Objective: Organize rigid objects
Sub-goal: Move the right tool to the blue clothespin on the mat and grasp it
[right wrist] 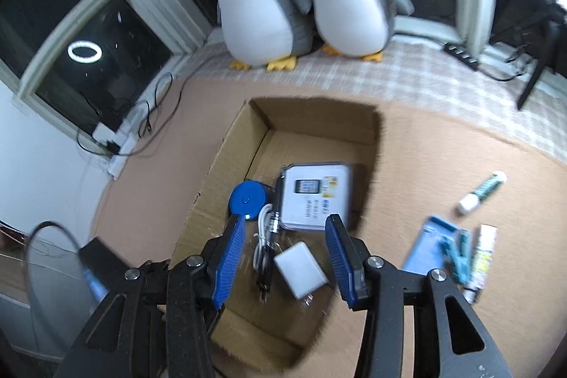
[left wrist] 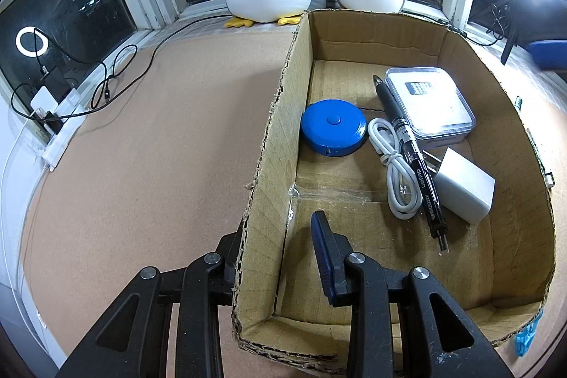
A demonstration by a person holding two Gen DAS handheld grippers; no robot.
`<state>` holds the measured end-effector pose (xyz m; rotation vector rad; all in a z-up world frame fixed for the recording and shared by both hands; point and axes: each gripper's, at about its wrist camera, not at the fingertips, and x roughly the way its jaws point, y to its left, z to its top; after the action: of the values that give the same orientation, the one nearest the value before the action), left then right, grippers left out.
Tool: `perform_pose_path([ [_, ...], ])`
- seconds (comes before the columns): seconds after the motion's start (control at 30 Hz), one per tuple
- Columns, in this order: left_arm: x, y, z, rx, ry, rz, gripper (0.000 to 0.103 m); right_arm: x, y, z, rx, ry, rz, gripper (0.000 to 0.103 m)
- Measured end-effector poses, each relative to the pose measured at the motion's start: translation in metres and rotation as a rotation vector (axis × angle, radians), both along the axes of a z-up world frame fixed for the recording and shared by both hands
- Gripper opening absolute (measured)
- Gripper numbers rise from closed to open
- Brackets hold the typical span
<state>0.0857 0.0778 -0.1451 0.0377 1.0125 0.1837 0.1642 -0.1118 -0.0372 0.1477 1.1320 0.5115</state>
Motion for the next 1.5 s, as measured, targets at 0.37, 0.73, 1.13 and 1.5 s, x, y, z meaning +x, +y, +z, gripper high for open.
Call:
perform_pose_path([
  [0.37, 0.0, -0.001, 0.001, 0.003, 0.002, -0.007, 0.034, -0.07, -0.084, 0.053, -0.004, -0.042, -0.071, 0.046],
  [0.73, -0.001, -0.001, 0.001, 0.008, 0.001, -0.011, 0.034, -0.134, -0.102, 0.028, -0.126, -0.026, -0.058, 0.046],
  [1.13, -0.002, -0.001, 0.001, 0.007, 0.001, -0.01, 0.034, -0.15, -0.056, -0.065, -0.257, 0.086, 0.064, 0.045],
  [1.5, -0.002, -0.001, 0.001, 0.004, -0.001, -0.008, 0.034, -0.146, -0.041, -0.093, -0.303, 0.137, 0.115, 0.044],
])
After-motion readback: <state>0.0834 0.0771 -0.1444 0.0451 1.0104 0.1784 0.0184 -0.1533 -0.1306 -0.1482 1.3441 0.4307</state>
